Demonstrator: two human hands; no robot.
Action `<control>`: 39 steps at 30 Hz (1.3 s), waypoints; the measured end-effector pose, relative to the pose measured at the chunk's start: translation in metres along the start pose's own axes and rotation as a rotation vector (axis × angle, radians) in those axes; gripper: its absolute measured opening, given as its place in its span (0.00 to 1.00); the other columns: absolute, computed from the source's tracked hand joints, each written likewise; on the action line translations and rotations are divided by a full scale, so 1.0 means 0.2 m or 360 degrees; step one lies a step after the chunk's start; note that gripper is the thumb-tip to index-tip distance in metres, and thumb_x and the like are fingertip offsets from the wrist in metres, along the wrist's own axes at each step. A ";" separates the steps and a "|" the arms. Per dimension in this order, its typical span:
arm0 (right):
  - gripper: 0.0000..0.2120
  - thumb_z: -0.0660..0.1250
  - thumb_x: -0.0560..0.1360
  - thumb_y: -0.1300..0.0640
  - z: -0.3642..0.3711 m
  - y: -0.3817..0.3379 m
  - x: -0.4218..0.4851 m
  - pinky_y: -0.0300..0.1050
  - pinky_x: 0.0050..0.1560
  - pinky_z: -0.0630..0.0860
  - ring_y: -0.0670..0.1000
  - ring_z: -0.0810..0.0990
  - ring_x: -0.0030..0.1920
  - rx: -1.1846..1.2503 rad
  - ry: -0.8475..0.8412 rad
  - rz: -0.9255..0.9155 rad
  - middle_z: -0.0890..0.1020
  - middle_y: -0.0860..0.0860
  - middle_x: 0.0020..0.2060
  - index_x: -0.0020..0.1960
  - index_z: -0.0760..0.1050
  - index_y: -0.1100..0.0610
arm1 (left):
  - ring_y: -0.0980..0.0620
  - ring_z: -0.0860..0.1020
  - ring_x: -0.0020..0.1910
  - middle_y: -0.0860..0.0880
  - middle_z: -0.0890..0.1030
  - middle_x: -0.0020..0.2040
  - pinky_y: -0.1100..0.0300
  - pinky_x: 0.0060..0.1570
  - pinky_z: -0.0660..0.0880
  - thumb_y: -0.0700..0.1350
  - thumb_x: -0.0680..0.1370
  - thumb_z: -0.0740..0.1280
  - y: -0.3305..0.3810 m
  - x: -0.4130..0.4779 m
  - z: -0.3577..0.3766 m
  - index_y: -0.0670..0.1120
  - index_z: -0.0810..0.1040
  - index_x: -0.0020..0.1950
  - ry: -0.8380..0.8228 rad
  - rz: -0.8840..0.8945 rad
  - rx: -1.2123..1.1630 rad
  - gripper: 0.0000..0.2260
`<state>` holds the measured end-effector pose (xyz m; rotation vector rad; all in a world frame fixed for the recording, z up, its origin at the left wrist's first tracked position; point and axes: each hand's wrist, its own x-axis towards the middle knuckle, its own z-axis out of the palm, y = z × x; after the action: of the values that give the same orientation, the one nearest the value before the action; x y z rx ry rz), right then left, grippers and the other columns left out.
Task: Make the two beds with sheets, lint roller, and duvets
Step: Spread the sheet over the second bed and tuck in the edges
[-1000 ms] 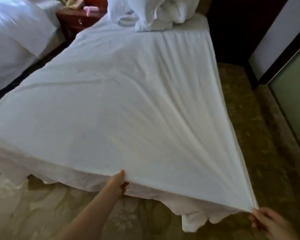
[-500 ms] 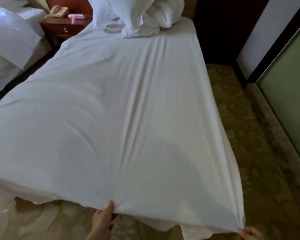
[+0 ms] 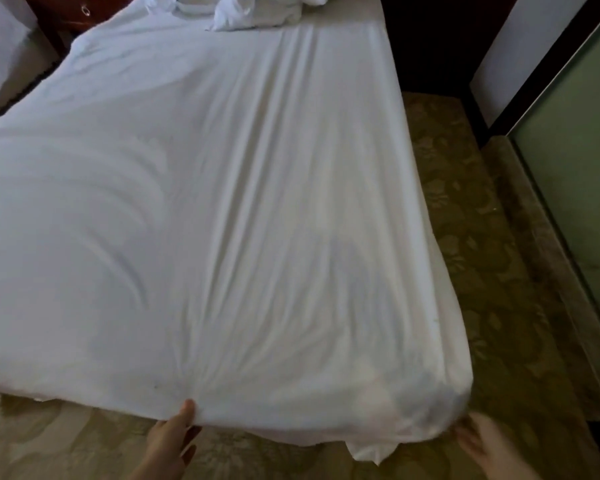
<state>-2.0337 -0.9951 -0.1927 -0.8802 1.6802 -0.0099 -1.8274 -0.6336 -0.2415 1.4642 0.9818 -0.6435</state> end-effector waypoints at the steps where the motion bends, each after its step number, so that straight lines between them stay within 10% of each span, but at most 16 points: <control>1: 0.16 0.55 0.82 0.59 -0.03 -0.03 0.02 0.56 0.60 0.68 0.63 0.74 0.50 0.0106 0.0042 0.0008 0.75 0.63 0.50 0.66 0.69 0.64 | 0.46 0.75 0.55 0.45 0.75 0.65 0.50 0.61 0.65 0.47 0.79 0.65 0.00 0.00 0.00 0.44 0.67 0.69 -0.0008 0.0048 0.0017 0.20; 7: 0.11 0.53 0.79 0.70 0.04 -0.12 0.16 0.54 0.58 0.71 0.58 0.72 0.44 -0.0104 0.0193 -0.0098 0.74 0.62 0.54 0.56 0.72 0.67 | 0.44 0.71 0.67 0.45 0.72 0.69 0.49 0.66 0.63 0.48 0.80 0.62 -0.02 0.03 0.03 0.45 0.67 0.70 0.0016 0.0072 0.0035 0.19; 13: 0.13 0.57 0.80 0.59 -0.07 -0.04 0.17 0.54 0.52 0.75 0.63 0.77 0.52 -0.0475 0.0543 -0.0324 0.78 0.65 0.54 0.58 0.74 0.67 | 0.49 0.75 0.49 0.48 0.75 0.61 0.53 0.51 0.65 0.48 0.80 0.63 -0.04 0.05 0.06 0.50 0.71 0.50 0.0098 0.0054 0.0040 0.03; 23: 0.15 0.56 0.81 0.63 -0.06 -0.01 -0.01 0.55 0.59 0.67 0.66 0.71 0.61 -0.0317 0.0772 -0.0404 0.72 0.69 0.62 0.60 0.71 0.74 | 0.44 0.74 0.62 0.48 0.75 0.55 0.49 0.62 0.66 0.47 0.79 0.65 -0.02 0.01 0.04 0.44 0.68 0.69 0.0082 0.0005 0.0096 0.19; 30: 0.14 0.58 0.80 0.62 0.05 -0.05 0.07 0.49 0.39 0.67 0.59 0.73 0.43 -0.0412 0.0643 -0.0127 0.74 0.63 0.37 0.40 0.73 0.70 | 0.48 0.75 0.53 0.49 0.77 0.56 0.53 0.52 0.65 0.49 0.79 0.66 0.00 -0.02 0.04 0.49 0.70 0.59 0.0075 -0.0053 0.0065 0.11; 33: 0.13 0.58 0.79 0.61 0.10 -0.06 0.01 0.54 0.50 0.72 0.65 0.75 0.54 -0.0475 0.0829 -0.0440 0.77 0.67 0.52 0.59 0.72 0.69 | 0.48 0.75 0.58 0.51 0.76 0.56 0.53 0.53 0.63 0.49 0.79 0.64 0.00 -0.03 0.04 0.50 0.70 0.63 0.0043 -0.0111 0.0079 0.13; 39: 0.13 0.65 0.75 0.62 0.36 -0.03 -0.20 0.51 0.60 0.66 0.61 0.70 0.59 -0.1144 0.0536 -0.1350 0.73 0.61 0.59 0.59 0.74 0.62 | 0.48 0.76 0.59 0.51 0.76 0.56 0.55 0.49 0.64 0.48 0.80 0.64 0.04 -0.05 0.04 0.49 0.71 0.62 -0.0039 -0.0205 0.0076 0.11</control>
<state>-1.9685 -0.9474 -0.1798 -2.1886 1.4884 -0.1442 -1.8236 -0.6427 -0.2306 1.4394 1.0542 -0.7815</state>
